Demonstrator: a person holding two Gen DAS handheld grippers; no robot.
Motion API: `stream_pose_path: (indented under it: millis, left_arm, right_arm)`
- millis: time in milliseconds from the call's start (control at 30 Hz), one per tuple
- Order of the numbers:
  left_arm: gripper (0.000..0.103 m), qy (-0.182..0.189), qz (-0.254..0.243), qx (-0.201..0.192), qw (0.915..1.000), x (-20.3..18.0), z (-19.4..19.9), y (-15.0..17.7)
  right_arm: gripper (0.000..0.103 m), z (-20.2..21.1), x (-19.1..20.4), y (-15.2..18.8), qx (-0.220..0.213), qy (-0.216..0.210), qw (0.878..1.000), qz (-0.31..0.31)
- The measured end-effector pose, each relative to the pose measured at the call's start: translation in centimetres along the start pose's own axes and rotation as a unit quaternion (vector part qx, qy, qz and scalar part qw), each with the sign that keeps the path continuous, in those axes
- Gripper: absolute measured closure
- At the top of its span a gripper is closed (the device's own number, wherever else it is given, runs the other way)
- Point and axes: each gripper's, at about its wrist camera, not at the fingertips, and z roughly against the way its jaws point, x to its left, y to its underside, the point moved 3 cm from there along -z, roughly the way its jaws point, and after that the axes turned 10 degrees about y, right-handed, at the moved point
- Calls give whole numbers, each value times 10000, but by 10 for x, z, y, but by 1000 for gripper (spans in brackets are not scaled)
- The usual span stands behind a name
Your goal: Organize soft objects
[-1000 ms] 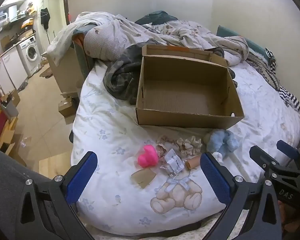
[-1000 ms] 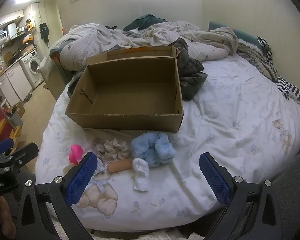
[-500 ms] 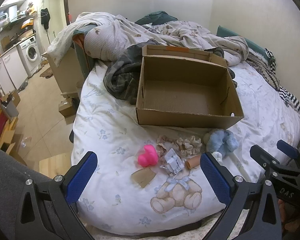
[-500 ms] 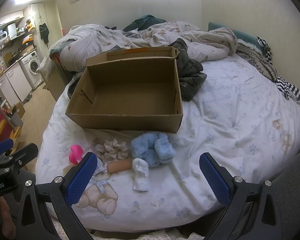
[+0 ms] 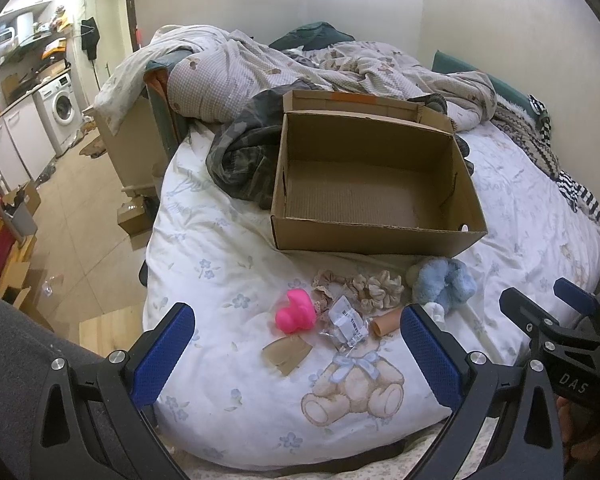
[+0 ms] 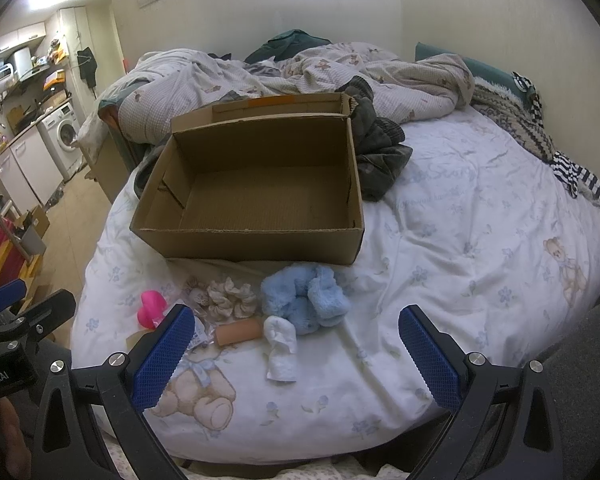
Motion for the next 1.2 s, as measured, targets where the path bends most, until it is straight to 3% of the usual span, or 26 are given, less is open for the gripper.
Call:
stream_pose_path:
  millis: [1200]
  left_arm:
    - [0,13,60,29,10000,-1,-3,6]
  right_arm:
    - [0,-1,1,0,5,14,10000,-3]
